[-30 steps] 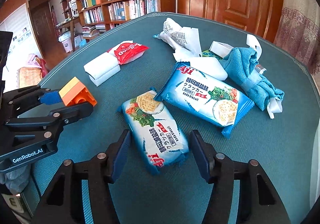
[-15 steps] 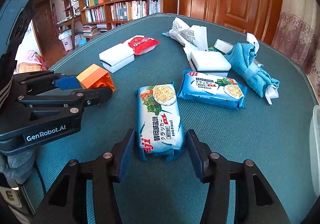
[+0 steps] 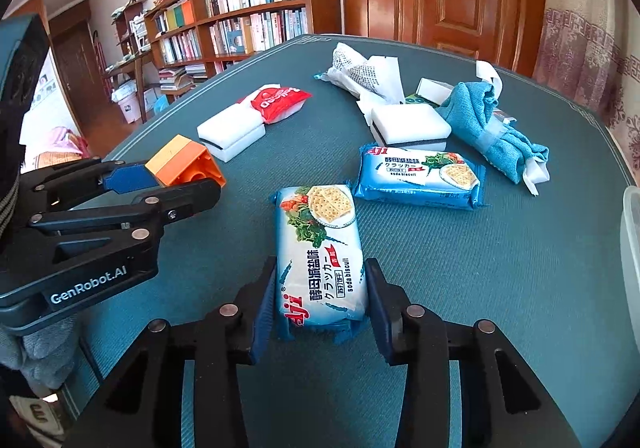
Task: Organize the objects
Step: 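Carry the cracker pack and the block over the clear plastic bowl with both tools, then open both tools to drop the cracker pack and block into the bowl, then withdraw both open tools from the bowl back over the table, then grasp the second blue cracker pack with the right tool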
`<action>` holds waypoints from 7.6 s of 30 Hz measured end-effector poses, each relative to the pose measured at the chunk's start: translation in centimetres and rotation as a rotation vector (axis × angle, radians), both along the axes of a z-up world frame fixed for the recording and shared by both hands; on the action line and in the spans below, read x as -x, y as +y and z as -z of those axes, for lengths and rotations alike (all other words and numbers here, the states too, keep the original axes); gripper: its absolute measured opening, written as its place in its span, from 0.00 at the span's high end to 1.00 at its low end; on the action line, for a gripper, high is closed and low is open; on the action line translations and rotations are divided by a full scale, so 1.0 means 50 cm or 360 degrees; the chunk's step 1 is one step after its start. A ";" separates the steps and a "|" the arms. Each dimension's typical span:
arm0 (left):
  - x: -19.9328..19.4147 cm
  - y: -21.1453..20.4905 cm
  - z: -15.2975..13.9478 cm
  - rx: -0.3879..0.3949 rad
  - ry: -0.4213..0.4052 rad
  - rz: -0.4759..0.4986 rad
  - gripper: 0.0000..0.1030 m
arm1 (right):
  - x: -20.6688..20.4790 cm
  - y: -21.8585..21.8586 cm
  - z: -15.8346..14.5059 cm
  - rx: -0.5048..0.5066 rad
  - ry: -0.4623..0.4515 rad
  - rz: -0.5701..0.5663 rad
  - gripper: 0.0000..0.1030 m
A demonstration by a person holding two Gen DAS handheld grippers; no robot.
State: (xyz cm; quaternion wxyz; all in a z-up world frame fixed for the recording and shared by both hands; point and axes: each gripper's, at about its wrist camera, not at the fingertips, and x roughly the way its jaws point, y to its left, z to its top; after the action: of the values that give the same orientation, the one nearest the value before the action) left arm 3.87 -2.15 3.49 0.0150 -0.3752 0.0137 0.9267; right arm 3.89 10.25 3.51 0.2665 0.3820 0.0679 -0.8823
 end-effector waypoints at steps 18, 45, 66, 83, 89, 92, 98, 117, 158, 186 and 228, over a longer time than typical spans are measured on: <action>0.021 0.140 -0.051 0.0015 0.0079 0.0254 0.57 | -0.033 0.228 -0.099 0.0271 0.0097 0.0410 0.59; 0.045 0.328 -0.097 0.0064 0.0130 0.0549 0.57 | 0.096 0.597 -0.067 0.0145 0.0050 0.1198 0.59; 0.085 0.416 -0.104 0.0071 0.0117 0.0665 0.57 | 0.071 0.567 -0.022 -0.0126 -0.0057 0.0975 0.59; 0.135 0.503 -0.094 0.0025 0.0061 0.0813 0.57 | 0.055 0.592 -0.057 -0.0042 0.0085 0.1142 0.58; 0.150 0.529 -0.092 -0.0015 0.0053 0.0877 0.57 | 0.050 0.594 -0.071 -0.0032 0.0162 0.1196 0.57; 0.161 0.544 -0.087 -0.0033 0.0038 0.0904 0.57 | 0.036 0.592 -0.085 -0.0037 0.0217 0.1215 0.57; 0.179 0.579 -0.074 -0.0049 0.0028 0.0966 0.57 | 0.006 0.586 -0.103 -0.0026 0.0283 0.1263 0.57; 0.192 0.518 -0.072 -0.0077 0.0054 0.0841 0.08 | -0.028 0.559 -0.098 0.0044 0.0234 0.1297 0.54; 0.156 0.092 -0.032 -0.0037 0.0114 0.0068 0.01 | 0.048 0.211 -0.009 0.0243 -0.0163 0.0670 0.37; 0.191 -0.057 -0.019 -0.0133 0.0101 -0.0401 0.01 | 0.210 0.056 0.006 0.0337 -0.0302 0.0586 0.27; 0.217 0.080 -0.021 0.0052 0.0087 0.0010 0.01 | 0.114 0.158 0.013 0.0060 -0.0104 0.0621 0.58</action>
State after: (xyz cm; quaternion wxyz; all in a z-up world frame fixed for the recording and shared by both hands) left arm -6.99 1.84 4.56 0.0114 -0.3499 0.0306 0.9362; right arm -1.82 18.17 2.86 0.0998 0.4112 -0.0326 -0.9055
